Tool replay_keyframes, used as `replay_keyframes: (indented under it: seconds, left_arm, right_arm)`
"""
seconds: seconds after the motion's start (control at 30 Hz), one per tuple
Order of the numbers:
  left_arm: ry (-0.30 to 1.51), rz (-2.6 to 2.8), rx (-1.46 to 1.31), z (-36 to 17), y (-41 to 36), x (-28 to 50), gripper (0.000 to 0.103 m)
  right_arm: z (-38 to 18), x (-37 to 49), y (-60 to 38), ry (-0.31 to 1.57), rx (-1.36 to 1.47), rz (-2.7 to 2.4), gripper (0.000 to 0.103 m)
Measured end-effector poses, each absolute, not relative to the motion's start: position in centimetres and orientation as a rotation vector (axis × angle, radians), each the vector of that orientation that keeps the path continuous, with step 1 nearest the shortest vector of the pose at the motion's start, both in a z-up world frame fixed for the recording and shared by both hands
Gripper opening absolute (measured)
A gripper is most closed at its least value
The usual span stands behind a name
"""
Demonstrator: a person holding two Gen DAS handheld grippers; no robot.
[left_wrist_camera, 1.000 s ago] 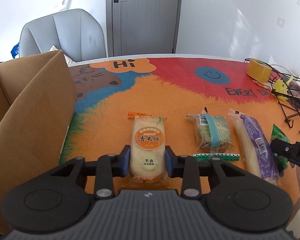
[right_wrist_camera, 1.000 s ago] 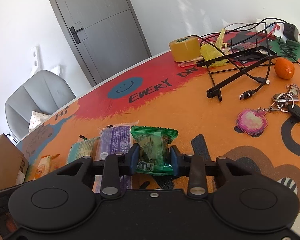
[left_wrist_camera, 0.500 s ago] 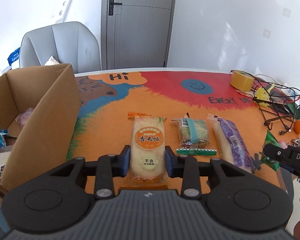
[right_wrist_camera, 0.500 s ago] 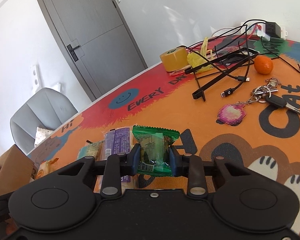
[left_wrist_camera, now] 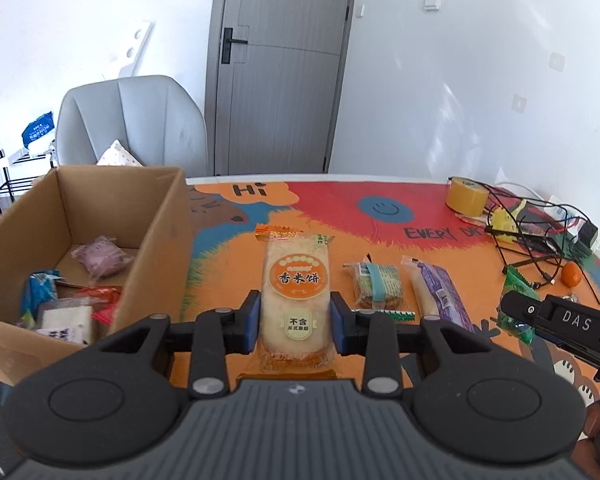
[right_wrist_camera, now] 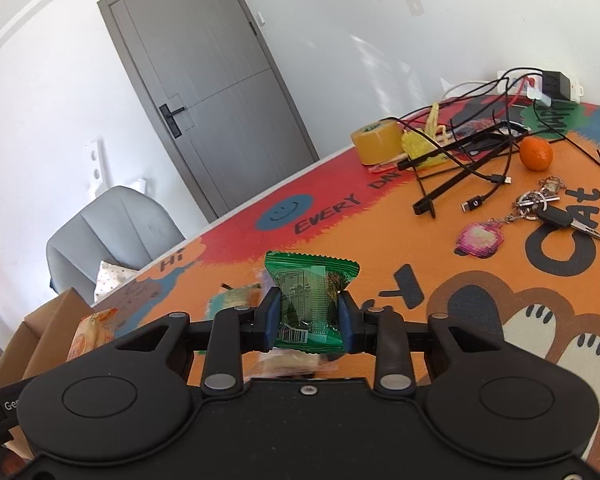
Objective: Organize snacks
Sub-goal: 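Grasp the cream rice cake pack with the left gripper while the right grasps the green snack, then carry the cream pack and green snack over the cardboard box with both grippers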
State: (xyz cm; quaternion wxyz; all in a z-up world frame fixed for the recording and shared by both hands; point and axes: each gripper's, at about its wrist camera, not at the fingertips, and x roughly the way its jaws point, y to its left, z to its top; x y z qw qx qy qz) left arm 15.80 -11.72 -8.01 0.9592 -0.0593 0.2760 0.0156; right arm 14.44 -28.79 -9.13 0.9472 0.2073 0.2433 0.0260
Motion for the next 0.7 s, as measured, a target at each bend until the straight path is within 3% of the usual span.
replay_keyframes:
  seconds: [0.7]
  left_arm:
    - [0.44, 0.135, -0.222, -3.7, -3.7, 12.1, 0.034]
  right_arm:
    - [-5.5, 13.2, -21.1, 0.452, 0.349, 0.214, 0.031]
